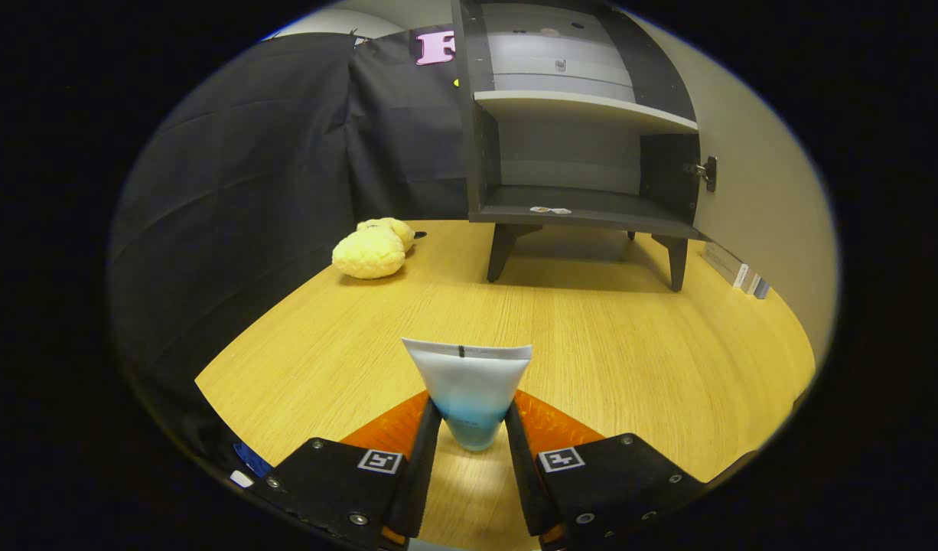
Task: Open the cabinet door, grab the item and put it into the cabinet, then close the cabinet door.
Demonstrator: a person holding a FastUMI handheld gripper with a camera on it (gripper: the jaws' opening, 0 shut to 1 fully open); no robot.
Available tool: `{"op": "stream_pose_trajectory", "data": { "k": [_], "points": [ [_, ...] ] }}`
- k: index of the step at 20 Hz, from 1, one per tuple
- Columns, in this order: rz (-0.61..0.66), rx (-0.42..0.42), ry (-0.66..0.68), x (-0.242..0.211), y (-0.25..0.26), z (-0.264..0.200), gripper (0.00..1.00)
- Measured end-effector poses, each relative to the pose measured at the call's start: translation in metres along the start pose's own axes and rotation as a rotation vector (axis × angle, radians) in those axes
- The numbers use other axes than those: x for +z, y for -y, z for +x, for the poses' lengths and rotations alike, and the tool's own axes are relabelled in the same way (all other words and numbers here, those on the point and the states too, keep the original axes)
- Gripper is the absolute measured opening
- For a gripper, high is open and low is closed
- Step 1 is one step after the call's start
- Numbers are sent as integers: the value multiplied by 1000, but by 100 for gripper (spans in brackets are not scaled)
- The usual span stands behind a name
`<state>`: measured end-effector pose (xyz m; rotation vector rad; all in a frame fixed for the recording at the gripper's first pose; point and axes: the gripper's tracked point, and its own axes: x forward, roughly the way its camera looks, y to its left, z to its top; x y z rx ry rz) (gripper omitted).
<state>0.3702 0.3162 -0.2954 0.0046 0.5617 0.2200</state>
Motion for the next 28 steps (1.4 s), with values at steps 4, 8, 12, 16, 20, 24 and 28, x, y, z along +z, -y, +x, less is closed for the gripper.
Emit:
{"op": "stream_pose_trajectory", "data": {
  "k": [4, 8, 12, 16, 20, 24, 28],
  "points": [
    [6, -6, 44, 39, 12, -14, 50],
    [1, -11, 102, 84, 26, -26, 50],
    [-15, -24, 159, 126, 42, -37, 50],
    [-28, -33, 211, 174, 60, -44, 50],
    [-36, -53, 259, 220, 81, -48, 50],
    [-32, -58, 292, 253, 94, -46, 50],
    [-20, -63, 328, 290, 106, -41, 50]
  ]
}}
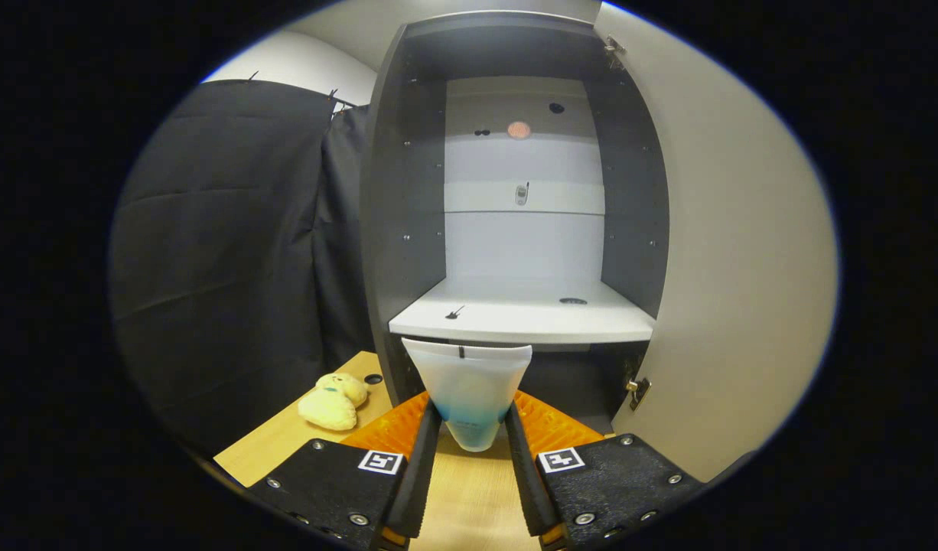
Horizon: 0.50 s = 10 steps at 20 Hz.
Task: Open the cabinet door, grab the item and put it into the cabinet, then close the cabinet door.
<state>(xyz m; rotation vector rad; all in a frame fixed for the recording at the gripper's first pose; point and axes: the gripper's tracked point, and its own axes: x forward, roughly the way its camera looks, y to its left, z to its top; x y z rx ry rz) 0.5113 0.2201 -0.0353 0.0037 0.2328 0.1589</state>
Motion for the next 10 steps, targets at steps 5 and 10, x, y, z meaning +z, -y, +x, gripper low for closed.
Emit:
{"op": "stream_pose_trajectory", "data": {
  "k": [5, 10],
  "points": [
    [8, -7, 18, 40, 11, 30, 50],
    [36, -10, 43, 75, 18, 55, 50]
  ]
}}
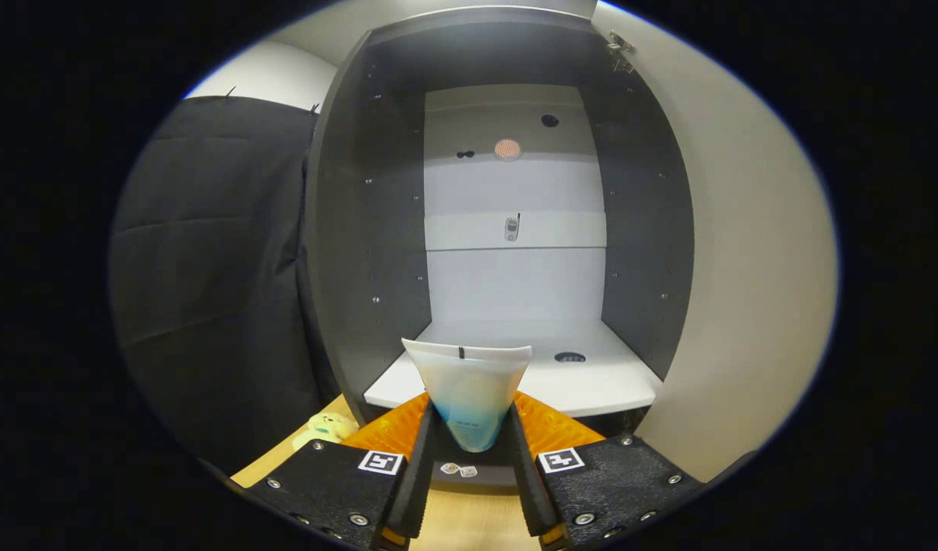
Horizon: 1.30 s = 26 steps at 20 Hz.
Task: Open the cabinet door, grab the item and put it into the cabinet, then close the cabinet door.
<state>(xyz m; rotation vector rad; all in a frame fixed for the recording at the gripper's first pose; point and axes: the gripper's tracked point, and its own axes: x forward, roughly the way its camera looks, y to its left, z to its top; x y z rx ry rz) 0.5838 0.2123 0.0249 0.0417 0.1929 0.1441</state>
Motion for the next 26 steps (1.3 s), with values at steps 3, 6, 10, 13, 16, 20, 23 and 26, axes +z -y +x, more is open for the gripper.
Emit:
{"op": "stream_pose_trajectory", "data": {
  "k": [3, 6, 10, 13, 16, 20, 23, 26],
  "points": [
    [9, -9, 0, 14, 4, 19, 50],
    [20, -18, -31, 20, 9, 41, 50],
    [26, -44, -89, 18, 17, 72, 50],
    [21, -49, -139, 6, 18, 90, 50],
    [29, -54, -177, -5, 20, 101, 50],
    [42, -64, -173, -5, 26, 106, 52],
    [32, -58, -180, -9, 27, 107, 58],
    [30, -71, -147, -1, 30, 98, 81]
  ]
}}
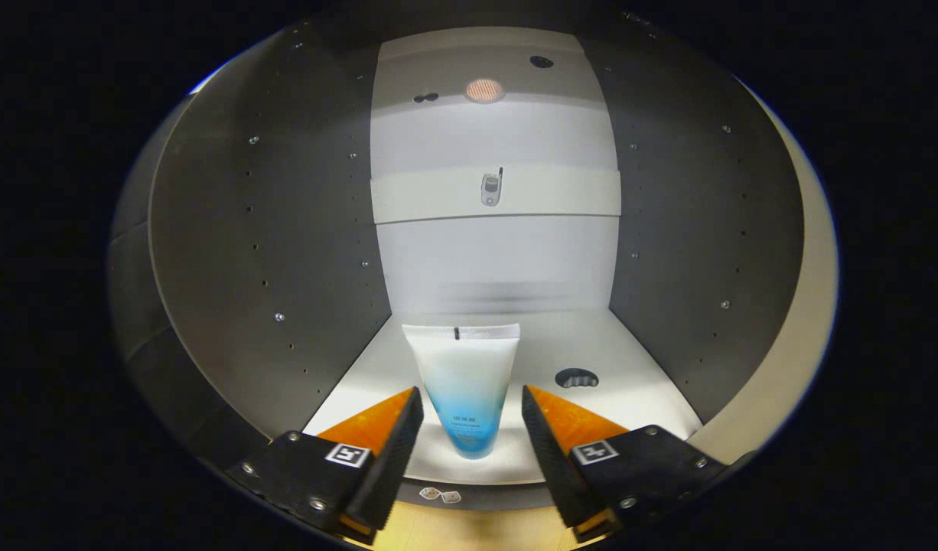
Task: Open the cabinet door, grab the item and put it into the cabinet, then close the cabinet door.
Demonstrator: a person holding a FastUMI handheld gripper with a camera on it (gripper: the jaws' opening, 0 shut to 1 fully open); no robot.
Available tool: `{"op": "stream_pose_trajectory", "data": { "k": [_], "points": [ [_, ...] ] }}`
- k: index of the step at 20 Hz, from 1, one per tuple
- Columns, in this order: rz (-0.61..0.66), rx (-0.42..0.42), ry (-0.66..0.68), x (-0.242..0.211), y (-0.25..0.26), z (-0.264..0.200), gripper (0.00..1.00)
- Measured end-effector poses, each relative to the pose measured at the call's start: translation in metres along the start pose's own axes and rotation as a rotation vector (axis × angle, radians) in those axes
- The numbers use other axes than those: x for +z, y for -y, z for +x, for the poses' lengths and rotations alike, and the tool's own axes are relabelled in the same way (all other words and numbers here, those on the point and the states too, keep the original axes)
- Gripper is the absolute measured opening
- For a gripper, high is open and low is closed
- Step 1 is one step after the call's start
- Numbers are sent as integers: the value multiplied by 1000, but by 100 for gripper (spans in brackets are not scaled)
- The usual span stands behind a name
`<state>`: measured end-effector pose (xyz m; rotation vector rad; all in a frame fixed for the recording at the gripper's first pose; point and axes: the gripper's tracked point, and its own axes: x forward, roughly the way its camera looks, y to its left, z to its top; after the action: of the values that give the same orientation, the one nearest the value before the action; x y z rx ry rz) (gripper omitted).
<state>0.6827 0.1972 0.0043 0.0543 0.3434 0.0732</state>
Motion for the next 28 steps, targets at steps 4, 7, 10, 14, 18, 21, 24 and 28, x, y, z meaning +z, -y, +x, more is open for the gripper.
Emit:
{"op": "stream_pose_trajectory", "data": {
  "k": [4, 7, 10, 14, 18, 21, 24, 28],
  "points": [
    [6, -9, 70, 17, -3, -28, 94],
    [-4, -4, 112, 24, -10, -56, 94],
    [-14, 1, 159, 30, -16, -90, 94],
    [-9, 7, 236, 35, -19, -143, 93],
    [-15, 5, 293, 26, -19, -197, 93],
    [-2, 3, 313, 12, -15, -232, 94],
    [20, 6, 313, -6, -8, -263, 93],
    [17, -2, 313, -25, 6, -299, 93]
  ]
}}
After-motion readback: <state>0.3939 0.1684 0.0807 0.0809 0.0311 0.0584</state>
